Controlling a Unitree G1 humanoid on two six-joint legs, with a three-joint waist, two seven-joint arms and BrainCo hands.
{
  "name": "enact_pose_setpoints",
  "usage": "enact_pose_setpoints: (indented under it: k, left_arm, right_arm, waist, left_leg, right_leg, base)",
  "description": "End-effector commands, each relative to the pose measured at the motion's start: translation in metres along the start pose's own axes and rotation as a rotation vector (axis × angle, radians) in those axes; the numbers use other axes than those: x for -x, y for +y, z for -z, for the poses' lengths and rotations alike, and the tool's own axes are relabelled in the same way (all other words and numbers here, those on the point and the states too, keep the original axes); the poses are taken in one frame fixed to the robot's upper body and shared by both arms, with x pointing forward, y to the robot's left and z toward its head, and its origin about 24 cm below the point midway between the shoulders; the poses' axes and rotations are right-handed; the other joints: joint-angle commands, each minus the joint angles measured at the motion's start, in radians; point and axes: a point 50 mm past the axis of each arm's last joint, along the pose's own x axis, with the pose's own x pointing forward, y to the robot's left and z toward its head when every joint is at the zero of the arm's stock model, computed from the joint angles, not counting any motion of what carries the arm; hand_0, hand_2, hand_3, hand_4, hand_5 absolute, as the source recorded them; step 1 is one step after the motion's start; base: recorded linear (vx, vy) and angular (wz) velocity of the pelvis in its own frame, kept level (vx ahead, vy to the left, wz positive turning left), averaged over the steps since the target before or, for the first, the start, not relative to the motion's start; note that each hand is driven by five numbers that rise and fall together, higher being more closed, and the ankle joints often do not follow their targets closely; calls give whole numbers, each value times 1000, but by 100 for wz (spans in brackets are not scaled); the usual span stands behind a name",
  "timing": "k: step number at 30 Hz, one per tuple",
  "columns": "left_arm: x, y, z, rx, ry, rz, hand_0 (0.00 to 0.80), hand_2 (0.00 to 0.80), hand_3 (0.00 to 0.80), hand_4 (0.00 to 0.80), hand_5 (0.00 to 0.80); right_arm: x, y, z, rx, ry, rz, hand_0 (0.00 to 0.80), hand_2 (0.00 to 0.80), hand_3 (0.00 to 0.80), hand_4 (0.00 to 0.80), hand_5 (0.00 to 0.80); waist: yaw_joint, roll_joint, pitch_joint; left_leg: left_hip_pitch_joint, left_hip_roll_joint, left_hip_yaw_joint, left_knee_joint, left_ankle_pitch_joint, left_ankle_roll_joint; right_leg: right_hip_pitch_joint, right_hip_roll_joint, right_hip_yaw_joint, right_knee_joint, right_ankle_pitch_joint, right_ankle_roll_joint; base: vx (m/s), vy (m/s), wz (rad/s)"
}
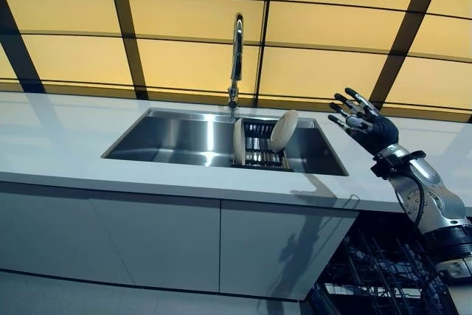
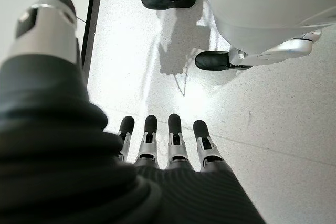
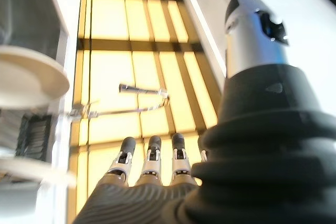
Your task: Take plates into dishwasher
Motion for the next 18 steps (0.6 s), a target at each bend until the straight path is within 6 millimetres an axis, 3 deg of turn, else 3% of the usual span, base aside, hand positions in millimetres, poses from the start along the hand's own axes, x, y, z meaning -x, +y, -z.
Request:
enact_pose_setpoints:
  k: [1, 5, 10, 12, 13, 14, 15, 16, 17, 18]
  left_arm:
    - [2, 17, -8, 7, -24, -47, 0, 0, 0, 0, 0]
    - [2, 16, -16, 2, -44, -37, 0, 0, 0, 0, 0]
    - [1, 8, -18, -50, -54, -14, 0, 0, 0, 0, 0]
    - [1, 6, -20, -40, -53, -19, 0, 0, 0, 0, 0]
    - [1, 7, -19, -34, -53, -24, 0, 0, 0, 0, 0]
    - [1, 7, -18, -22, -54, -31, 0, 0, 0, 0, 0]
    - [1, 6, -18, -12, -57, -35, 0, 0, 0, 0, 0]
    - [1, 6, -18, -6, -61, -37, 0, 0, 0, 0, 0]
    - [1, 2, -22, 11, -75, -27, 0, 0, 0, 0, 0]
    - [1, 0, -23, 15, -77, -13, 0, 0, 0, 0, 0]
  right_arm:
    - [-8, -11, -31, 48, -131, 76, 0, 0, 0, 0, 0]
    - [-11, -21, -28, 137, -70, 164, 0, 0, 0, 0, 0]
    - [-13, -34, -42, 260, -43, 291, 0, 0, 0, 0, 0]
    - [-19, -37, -49, 349, -13, 333, 0, 0, 0, 0, 0]
    - [-20, -37, -52, 379, -7, 337, 0, 0, 0, 0, 0]
    - [-21, -36, -55, 413, -3, 340, 0, 0, 0, 0, 0]
    - [-24, -33, -55, 432, 2, 338, 0, 0, 0, 0, 0]
    - [-25, -32, -55, 436, 5, 338, 0, 0, 0, 0, 0]
    - [-27, -27, -48, 435, 17, 353, 0, 0, 0, 0, 0]
    - [-26, -27, -43, 441, 26, 364, 0, 0, 0, 0, 0]
  waist:
    - [42, -4, 16]
    - [50, -11, 22]
    - [58, -18, 9]
    - [52, -18, 1]
    - [50, -17, 1]
    - [50, -17, 6]
    - [56, -28, 15]
    - [59, -32, 20]
    - [91, -58, 57]
    - [115, -57, 74]
  left_leg:
    - [-41, -11, -6, 25, 13, 34]
    - [-30, 5, 11, 25, 8, 29]
    - [-11, 31, 20, 26, -1, 10]
    - [2, 68, 22, 84, -13, -17]
    - [-7, 94, 24, 140, 32, -32]
    - [-45, 124, 25, 254, 114, -54]
    - [-103, 129, 21, 388, 181, -64]
    - [-138, 129, 16, 443, 201, -68]
    - [-317, 103, -2, 645, 264, -70]
    - [-397, 73, -17, 653, 250, -63]
  right_leg:
    - [-28, -102, -9, 117, -38, 166]
    - [-12, -107, -27, 117, -50, 164]
    - [33, -100, -33, 90, -73, 145]
    - [32, -91, -35, 108, -97, 120]
    - [32, -84, -34, 112, -102, 107]
    - [42, -72, -33, 111, -112, 85]
    - [58, -70, -28, 107, -118, 66]
    - [64, -69, -27, 106, -120, 58]
    - [110, -75, 0, 105, -132, 30]
    - [139, -76, 3, 102, -141, 30]
  base:
    - [64, -89, -24]
    - [108, -101, -18]
    - [112, -99, 2]
    - [100, -102, 1]
    - [38, -67, -1]
    - [16, -79, 1]
    - [28, -95, 1]
    - [85, -133, -9]
    - [113, -44, -33]
    - [155, 30, -62]
